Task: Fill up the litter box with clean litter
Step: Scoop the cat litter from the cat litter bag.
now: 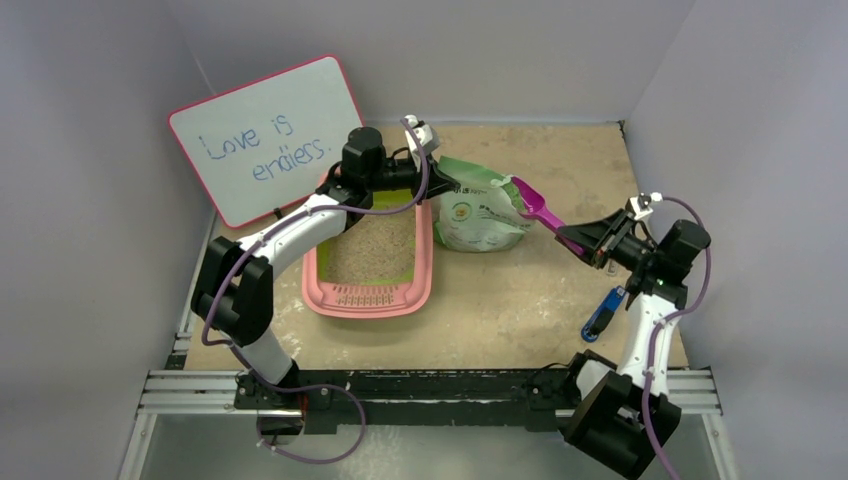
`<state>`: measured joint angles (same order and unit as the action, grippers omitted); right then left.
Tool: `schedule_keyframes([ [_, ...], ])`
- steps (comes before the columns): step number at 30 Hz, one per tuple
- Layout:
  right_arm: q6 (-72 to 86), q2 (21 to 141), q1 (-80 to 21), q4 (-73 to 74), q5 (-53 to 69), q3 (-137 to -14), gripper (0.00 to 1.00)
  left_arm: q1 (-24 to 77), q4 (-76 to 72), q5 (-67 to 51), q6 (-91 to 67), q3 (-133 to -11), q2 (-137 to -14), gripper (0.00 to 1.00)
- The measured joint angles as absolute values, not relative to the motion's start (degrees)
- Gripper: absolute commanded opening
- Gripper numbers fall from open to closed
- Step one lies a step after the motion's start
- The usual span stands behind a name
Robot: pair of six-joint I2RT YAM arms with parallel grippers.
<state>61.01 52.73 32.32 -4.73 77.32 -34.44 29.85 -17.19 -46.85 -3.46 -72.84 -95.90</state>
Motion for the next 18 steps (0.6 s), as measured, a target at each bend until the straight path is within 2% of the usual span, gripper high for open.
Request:
schedule_keyframes([
  [9,50.54,57.12,32.32,13.76,76.49,-43.66,0.0,29.67,-17.34,-46.85,-3.88,-72.84,-95.9,0.0],
  [18,48.56,57.3,32.32,17.23,75.44,-45.36,0.0,29.61,-18.52,-45.95,-4.51,-72.99,-96.57,0.0],
])
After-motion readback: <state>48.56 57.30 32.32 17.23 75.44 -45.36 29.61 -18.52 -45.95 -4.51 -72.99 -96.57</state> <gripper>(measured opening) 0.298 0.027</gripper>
